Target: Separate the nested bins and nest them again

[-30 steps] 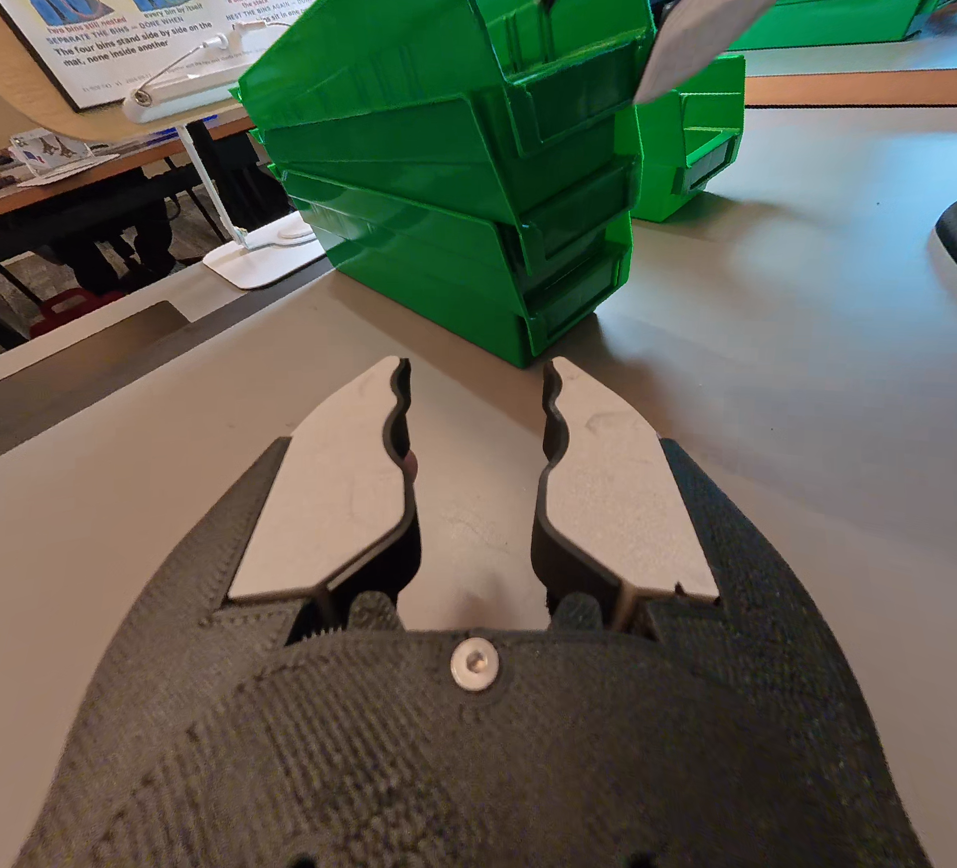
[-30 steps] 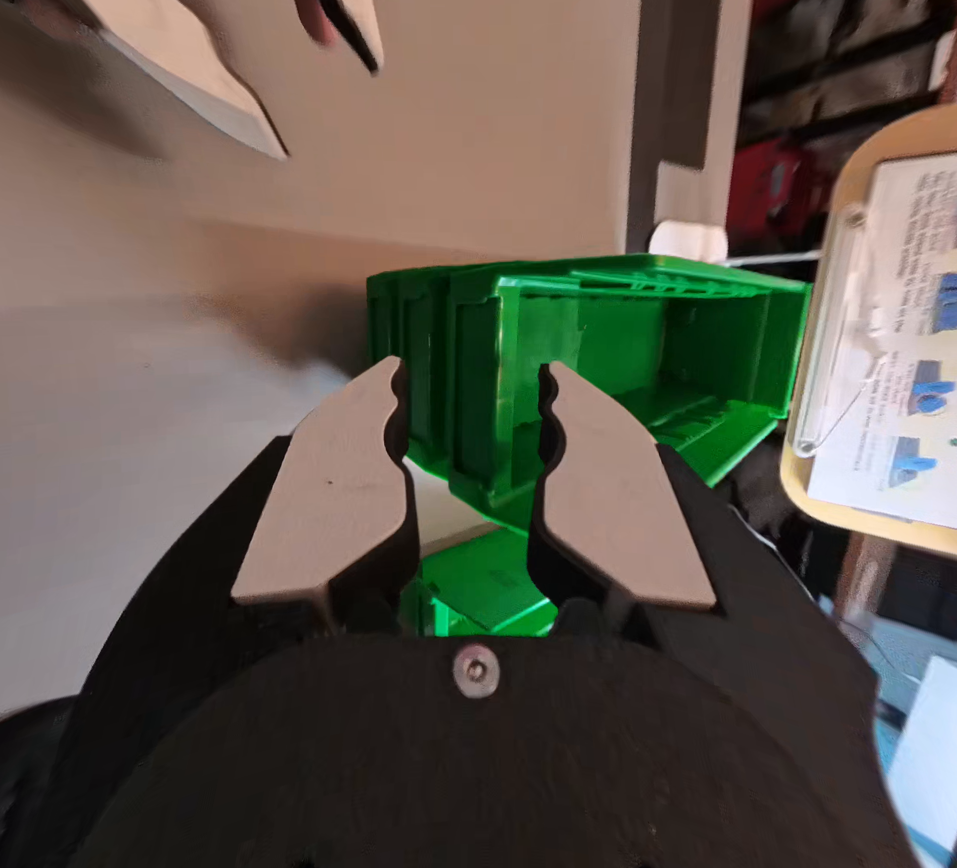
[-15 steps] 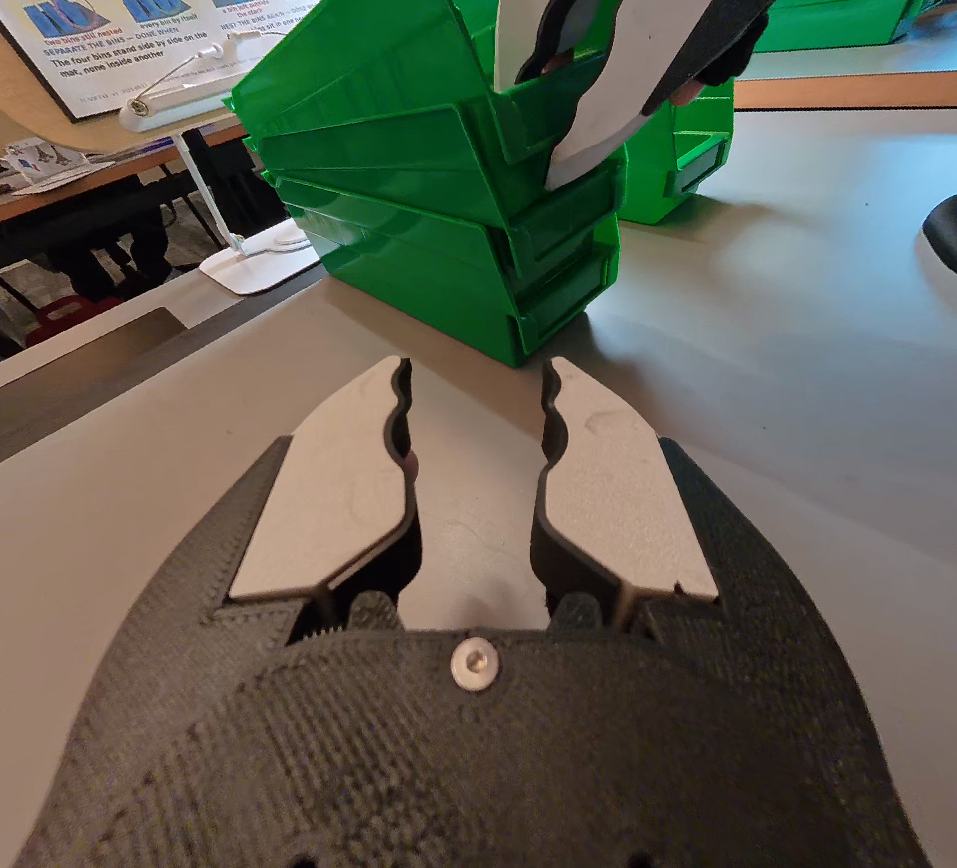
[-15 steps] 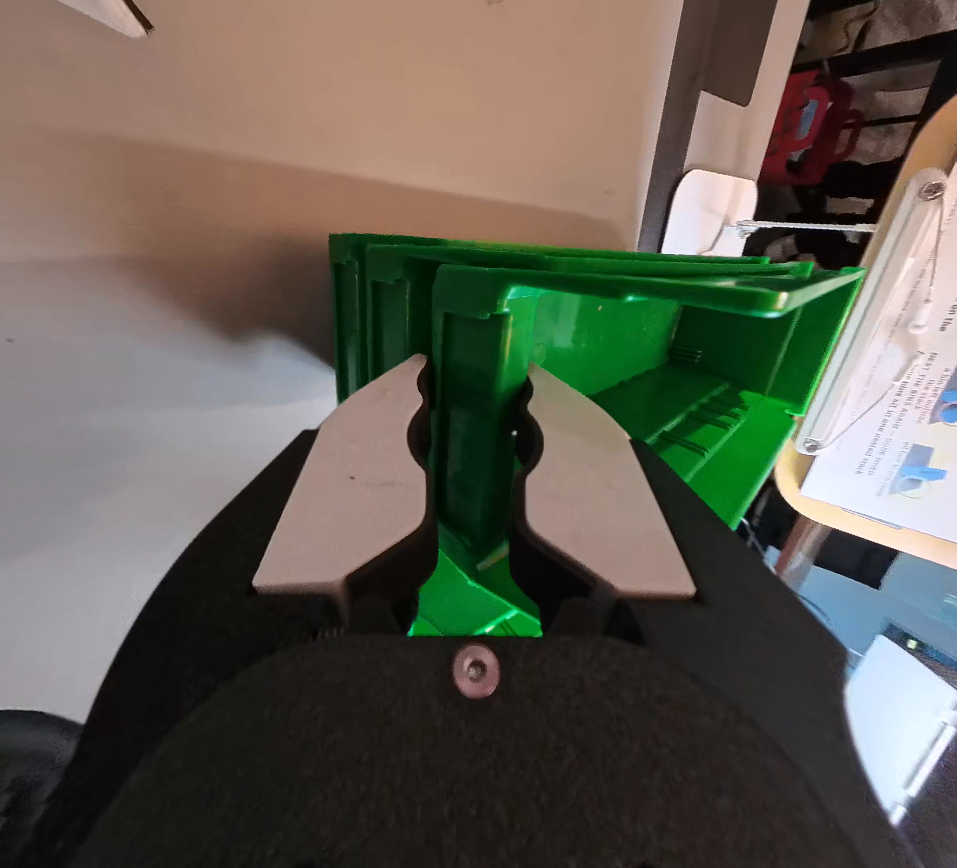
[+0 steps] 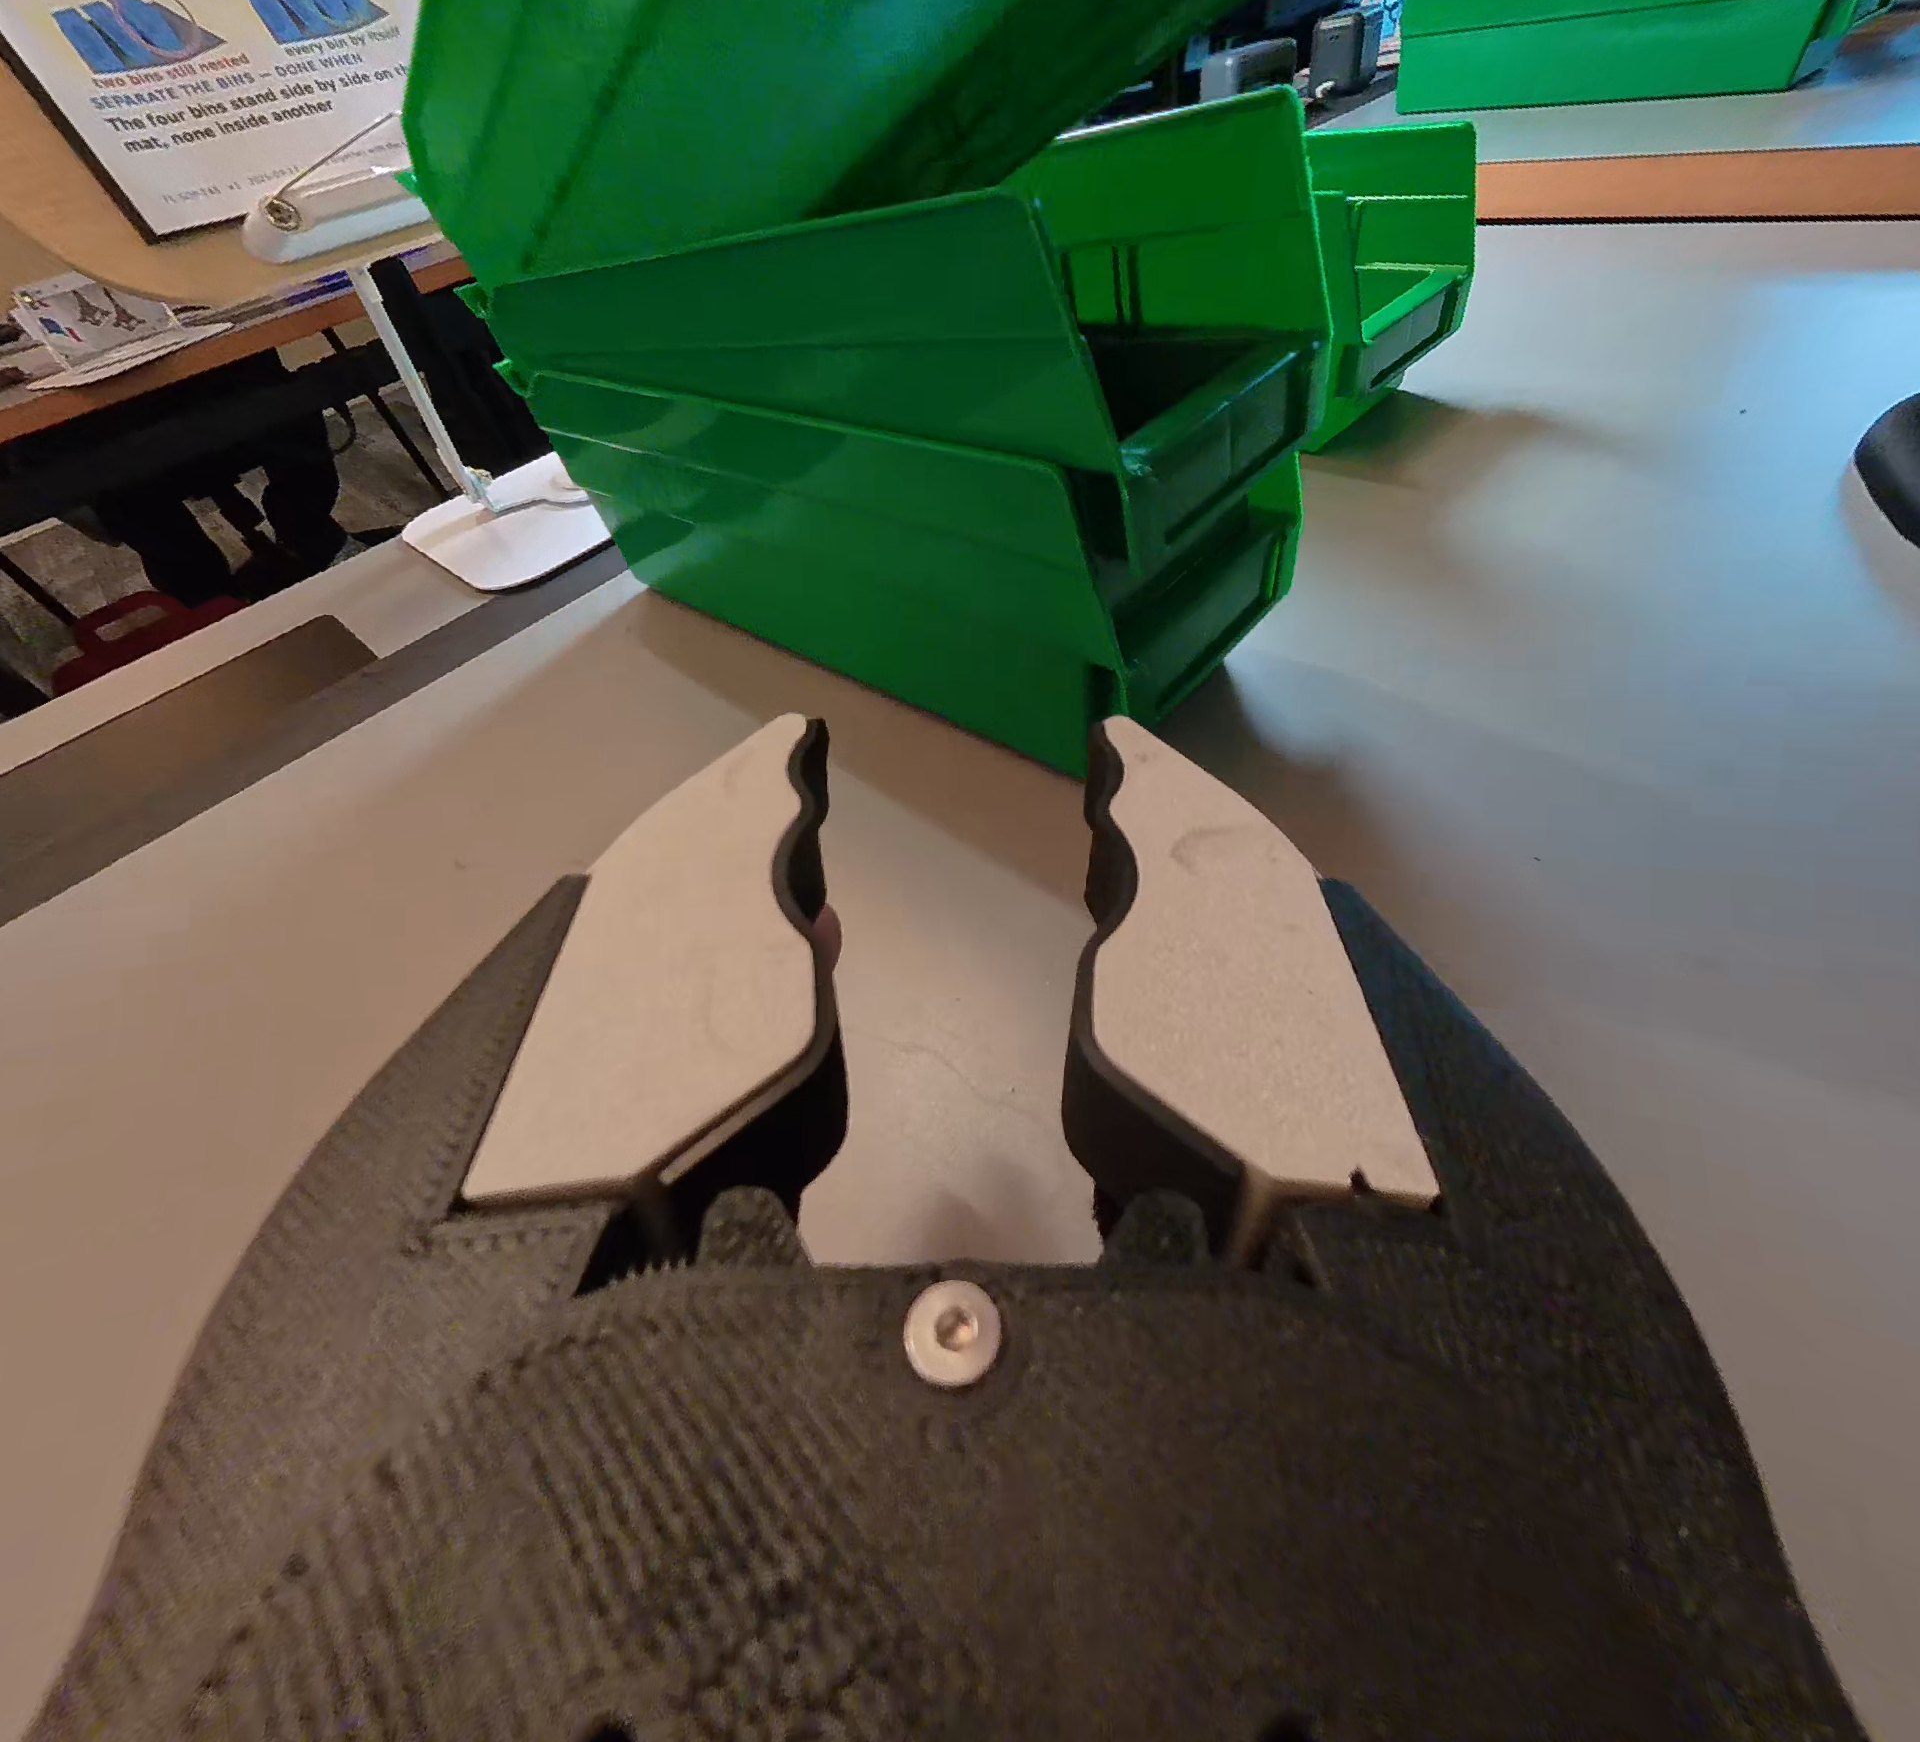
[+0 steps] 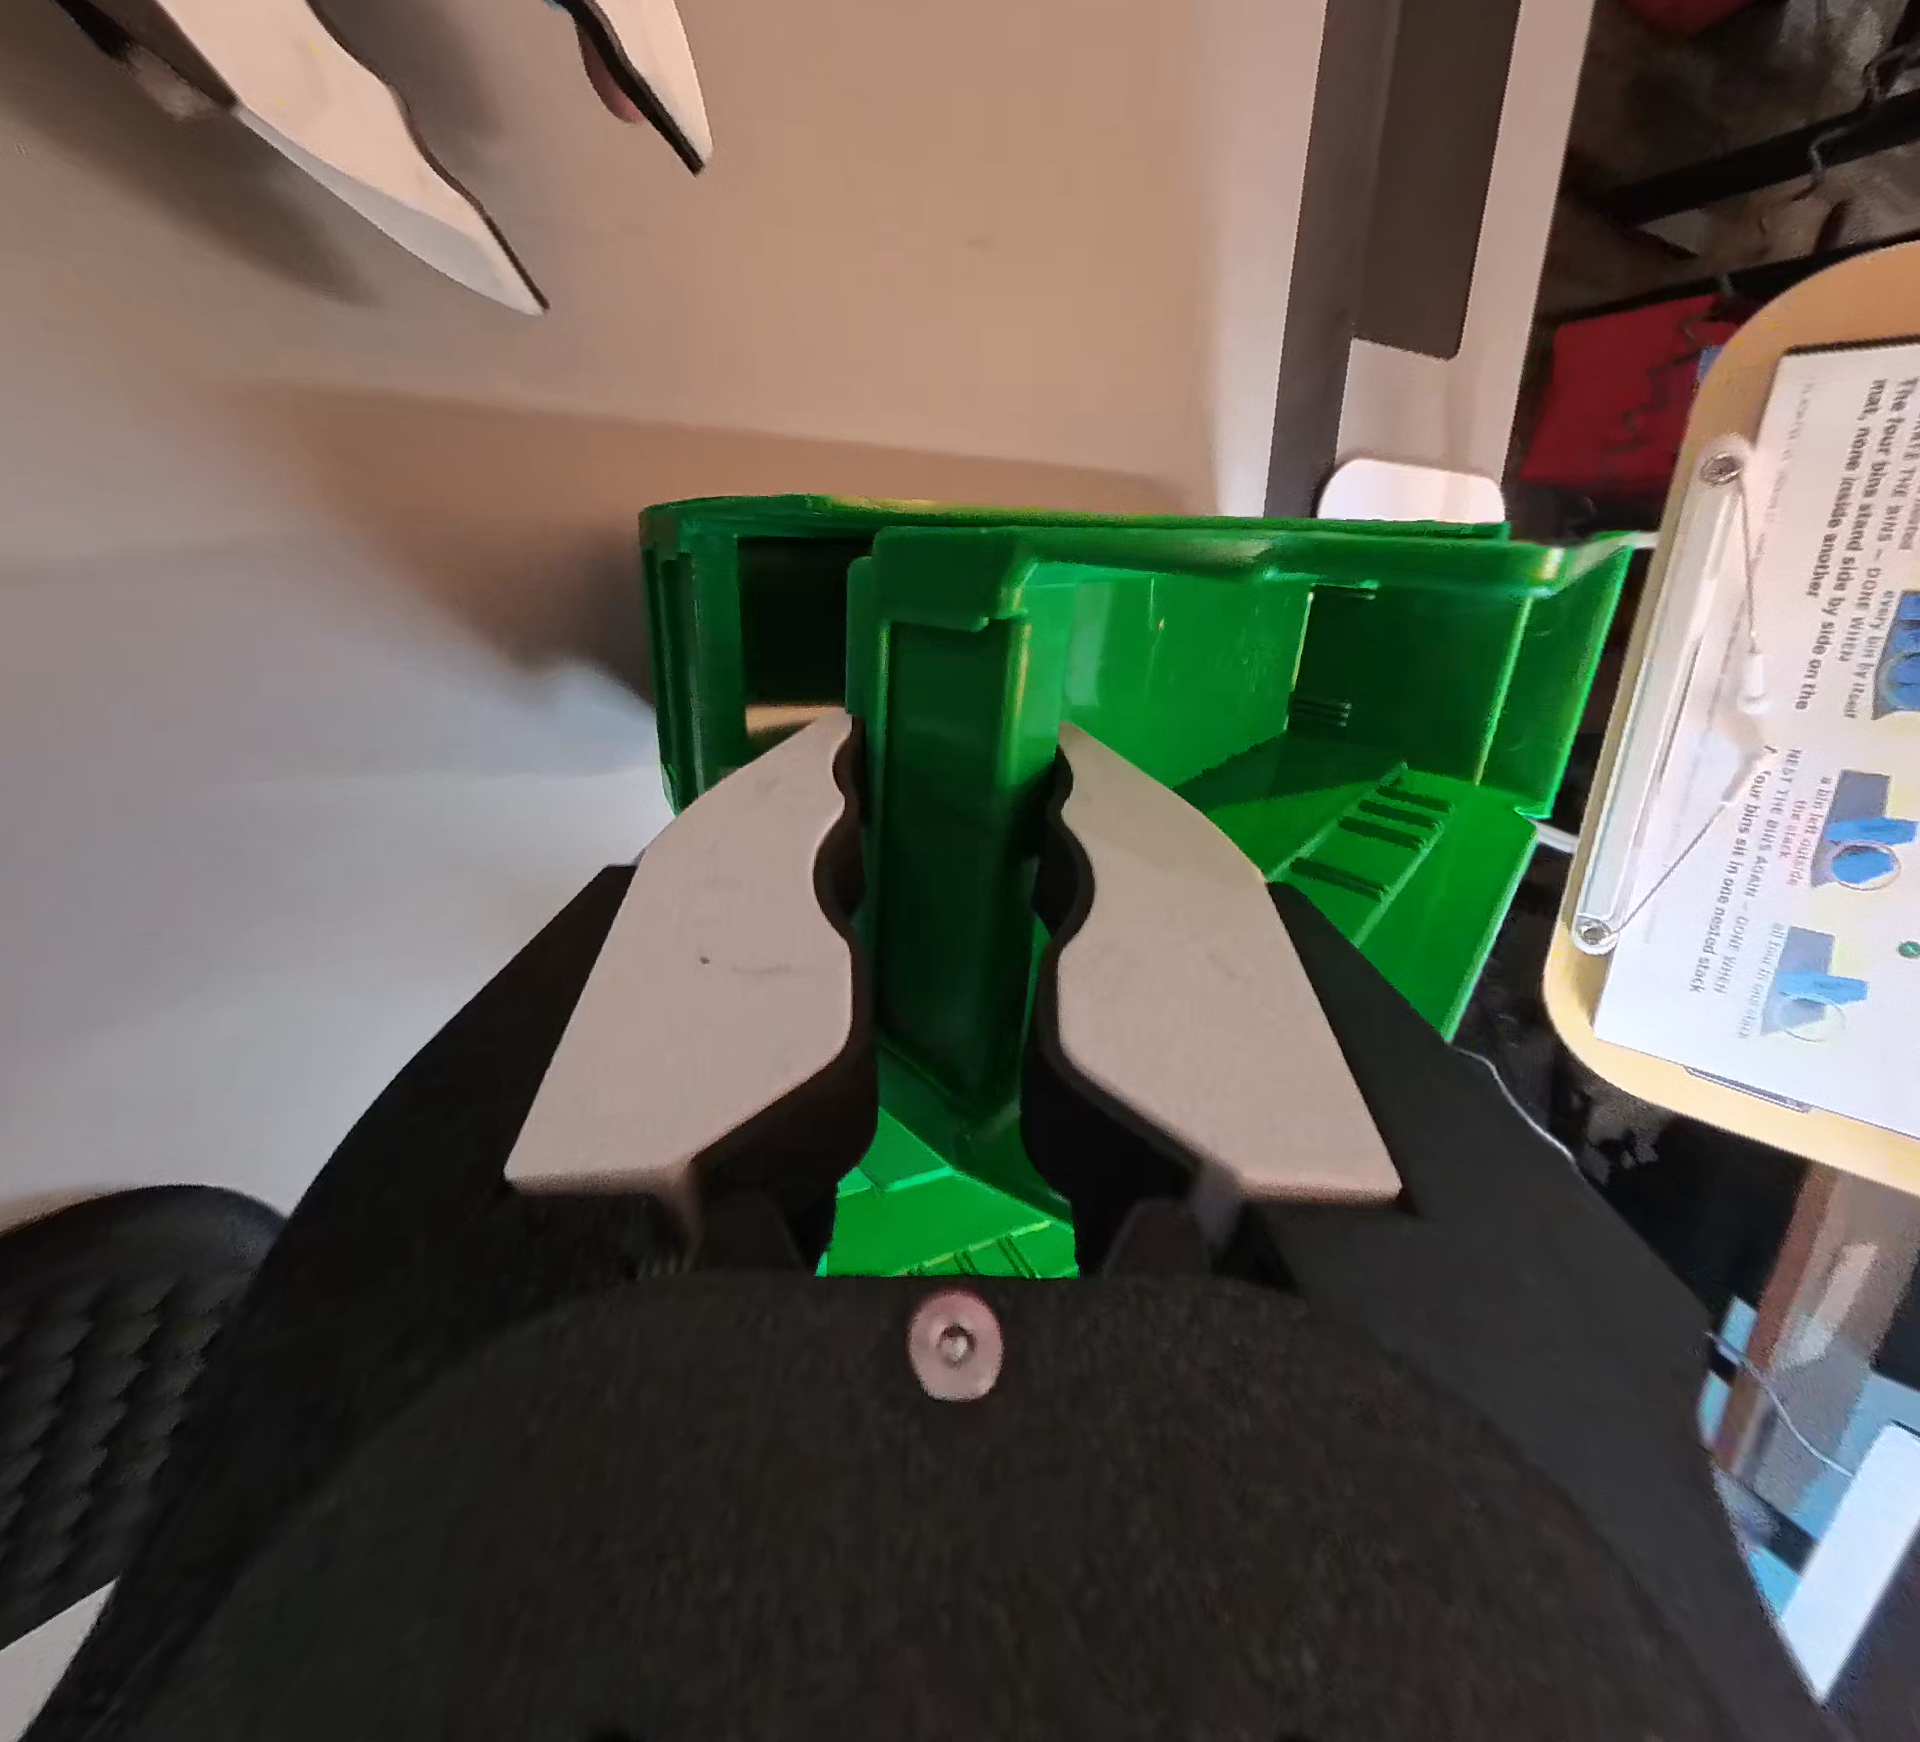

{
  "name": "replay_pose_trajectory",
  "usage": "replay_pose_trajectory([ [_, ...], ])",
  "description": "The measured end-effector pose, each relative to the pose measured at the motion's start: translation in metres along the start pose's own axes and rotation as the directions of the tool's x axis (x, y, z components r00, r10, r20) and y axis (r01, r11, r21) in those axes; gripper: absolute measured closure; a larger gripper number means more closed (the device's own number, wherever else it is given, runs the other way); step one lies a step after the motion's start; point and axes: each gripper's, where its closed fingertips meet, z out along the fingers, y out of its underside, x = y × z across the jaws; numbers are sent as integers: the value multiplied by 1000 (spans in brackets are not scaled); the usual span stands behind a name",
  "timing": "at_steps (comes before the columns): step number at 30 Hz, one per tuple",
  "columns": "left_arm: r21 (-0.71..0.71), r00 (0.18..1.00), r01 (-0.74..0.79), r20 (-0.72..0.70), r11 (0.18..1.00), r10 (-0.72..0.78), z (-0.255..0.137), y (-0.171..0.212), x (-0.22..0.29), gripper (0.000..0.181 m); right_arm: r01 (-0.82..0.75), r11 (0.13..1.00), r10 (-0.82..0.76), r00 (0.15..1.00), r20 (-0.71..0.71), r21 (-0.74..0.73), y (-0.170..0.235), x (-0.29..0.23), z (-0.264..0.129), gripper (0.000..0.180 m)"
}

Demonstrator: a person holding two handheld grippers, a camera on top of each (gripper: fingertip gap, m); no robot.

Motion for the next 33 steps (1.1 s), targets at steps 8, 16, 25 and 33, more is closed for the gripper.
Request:
replay_pose_trajectory([
  [8, -6, 1000, -6, 4, 1000, 6, 1, 1, 0, 133, 16, 995, -2, 991, -135, 99, -17, 27, -69, 150],
  [16, -11, 1000, 4, -3, 1000, -4, 2, 3, 1, 133, 32, 999, -36, 971, -237, -24, 43, 7, -73, 150],
  [25, -21, 1000, 22, 2, 1000, -22, 3, 6, -1, 133, -5, 996, -17, 970, -242, -93, 118, -24, 24, 151],
  [33, -24, 1000, 22, 1, 999, -22, 3, 7, -1, 134, 33, 991, -60, 975, -213, -132, 134, -52, 88, 150],
])
